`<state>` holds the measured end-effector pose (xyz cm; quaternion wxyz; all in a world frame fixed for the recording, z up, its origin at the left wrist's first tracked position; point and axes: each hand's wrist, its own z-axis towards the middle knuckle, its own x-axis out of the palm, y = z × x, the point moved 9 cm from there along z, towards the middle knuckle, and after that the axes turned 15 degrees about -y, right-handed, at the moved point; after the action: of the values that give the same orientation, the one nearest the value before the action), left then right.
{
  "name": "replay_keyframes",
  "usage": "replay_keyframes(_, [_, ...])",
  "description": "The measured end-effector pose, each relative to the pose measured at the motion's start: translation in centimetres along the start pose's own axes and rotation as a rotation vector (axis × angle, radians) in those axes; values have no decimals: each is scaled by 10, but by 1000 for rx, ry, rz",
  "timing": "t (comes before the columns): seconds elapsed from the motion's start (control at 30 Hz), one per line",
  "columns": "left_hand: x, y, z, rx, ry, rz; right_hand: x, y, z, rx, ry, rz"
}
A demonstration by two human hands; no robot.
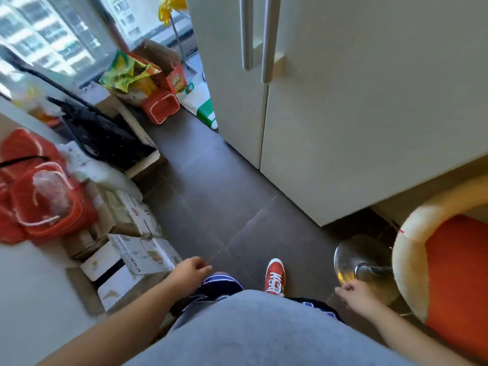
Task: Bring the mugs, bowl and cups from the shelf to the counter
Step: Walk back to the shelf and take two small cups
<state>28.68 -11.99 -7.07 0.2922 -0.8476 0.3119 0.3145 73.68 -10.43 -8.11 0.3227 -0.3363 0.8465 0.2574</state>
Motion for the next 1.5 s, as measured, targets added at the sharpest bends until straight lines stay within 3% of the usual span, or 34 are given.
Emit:
replay_keyframes(0.23, [-40,70,13,-291,-59,-187,1,215,76,-280,36,-88])
replay_keyframes(0.47, [-80,130,73,-451,-54,-338,46,406,104,-459,80,-147])
replay_keyframes(0.73, [-201,150,183,-419,-67,-282,41,494,126,-334,61,-103])
replay_keyframes(1.1, [-339,41,352,-245,-140,-362,37,558,182,-198,46,-160])
replay_keyframes(1.27, [-380,30,409,-318,-123,-368,37,645,226,-231,65,-170])
replay_keyframes(1.5, [-445,48,467,-382,-155,-319,37,824,252,-400,115,-136])
